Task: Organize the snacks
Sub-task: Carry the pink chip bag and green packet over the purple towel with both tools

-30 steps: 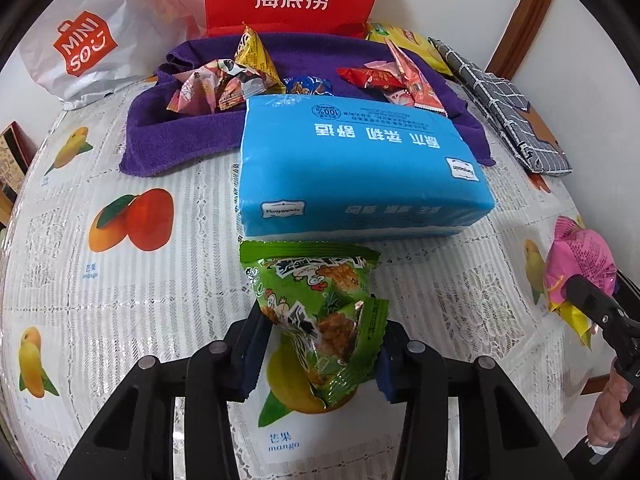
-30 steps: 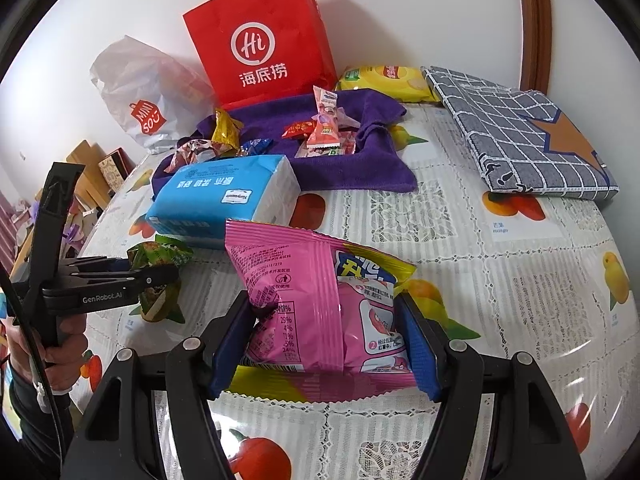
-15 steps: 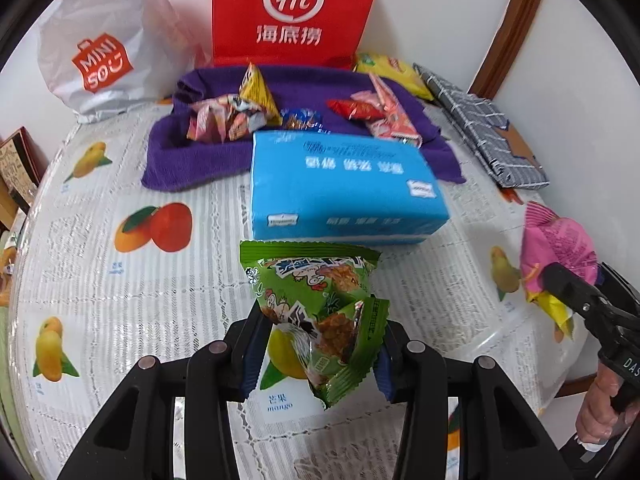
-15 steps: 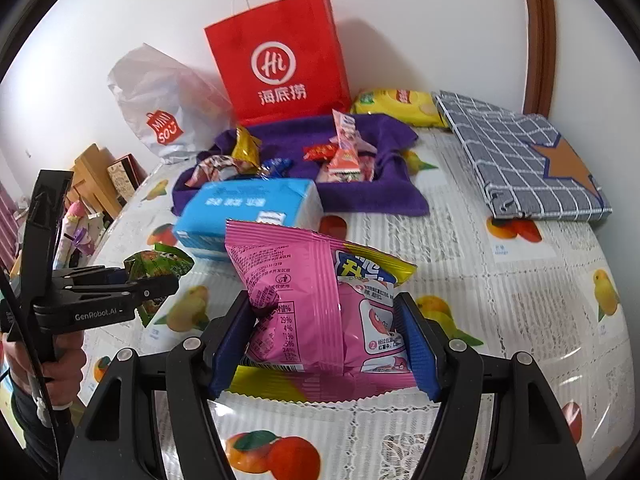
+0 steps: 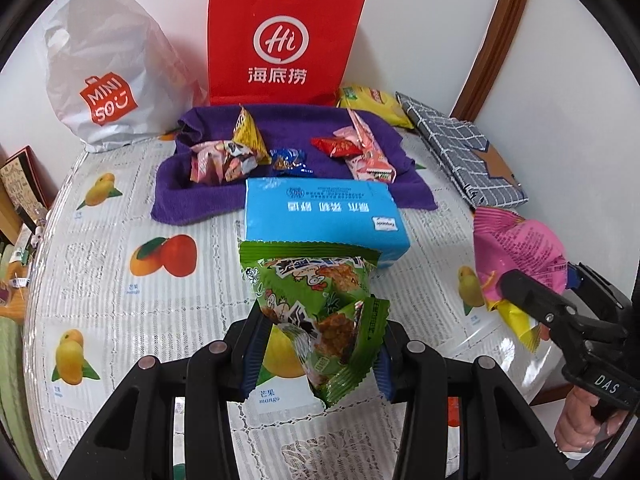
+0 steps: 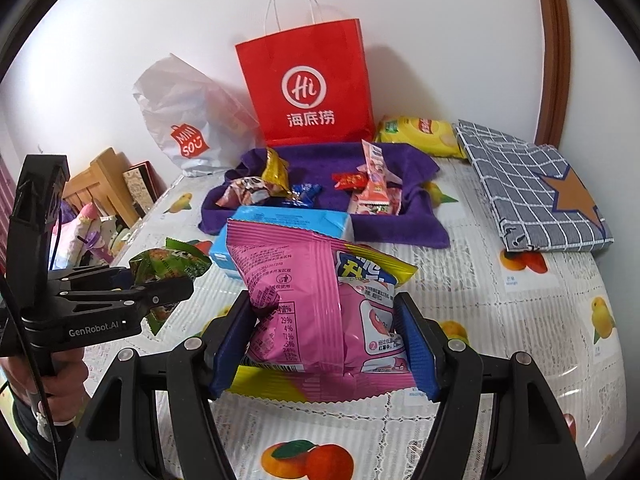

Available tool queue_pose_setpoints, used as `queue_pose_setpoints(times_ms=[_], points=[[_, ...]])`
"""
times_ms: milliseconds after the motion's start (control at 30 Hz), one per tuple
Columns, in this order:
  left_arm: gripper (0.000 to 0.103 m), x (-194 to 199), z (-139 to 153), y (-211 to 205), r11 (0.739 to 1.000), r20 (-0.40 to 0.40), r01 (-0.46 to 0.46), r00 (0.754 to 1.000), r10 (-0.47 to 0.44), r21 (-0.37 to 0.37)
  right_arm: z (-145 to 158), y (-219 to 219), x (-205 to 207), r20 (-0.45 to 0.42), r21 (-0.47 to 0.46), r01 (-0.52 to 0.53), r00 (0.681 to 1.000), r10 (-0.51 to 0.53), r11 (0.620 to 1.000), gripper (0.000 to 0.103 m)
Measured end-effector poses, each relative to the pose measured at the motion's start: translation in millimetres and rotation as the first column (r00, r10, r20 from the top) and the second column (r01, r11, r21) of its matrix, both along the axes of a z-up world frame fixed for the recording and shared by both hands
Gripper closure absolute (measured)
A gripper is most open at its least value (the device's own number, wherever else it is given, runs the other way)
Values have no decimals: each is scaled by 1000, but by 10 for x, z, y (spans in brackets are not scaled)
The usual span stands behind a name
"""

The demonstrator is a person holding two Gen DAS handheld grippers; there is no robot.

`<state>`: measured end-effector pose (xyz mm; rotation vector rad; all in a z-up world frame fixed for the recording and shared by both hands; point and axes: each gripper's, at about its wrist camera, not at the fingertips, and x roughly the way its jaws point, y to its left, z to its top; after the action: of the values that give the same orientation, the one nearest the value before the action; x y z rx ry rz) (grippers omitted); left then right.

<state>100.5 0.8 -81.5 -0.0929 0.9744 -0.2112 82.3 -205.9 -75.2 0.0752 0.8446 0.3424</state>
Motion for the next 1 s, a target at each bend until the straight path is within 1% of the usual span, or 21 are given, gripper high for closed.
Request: queue_pose_setpoints(times_ms=[300, 533, 1000], points=[[60, 40, 200, 67, 1000, 19, -16, 1000, 16, -12, 150, 46, 28, 20, 0, -7, 1000, 7, 1000, 34], [60, 125, 422, 135, 999, 54, -31, 998, 33, -28, 291, 62, 114, 35, -1, 2, 999, -2, 1000, 34], [60, 384, 639, 236, 998, 82, -42, 996, 45, -38, 502, 170, 449, 61, 1, 1, 998, -2, 1000, 34]])
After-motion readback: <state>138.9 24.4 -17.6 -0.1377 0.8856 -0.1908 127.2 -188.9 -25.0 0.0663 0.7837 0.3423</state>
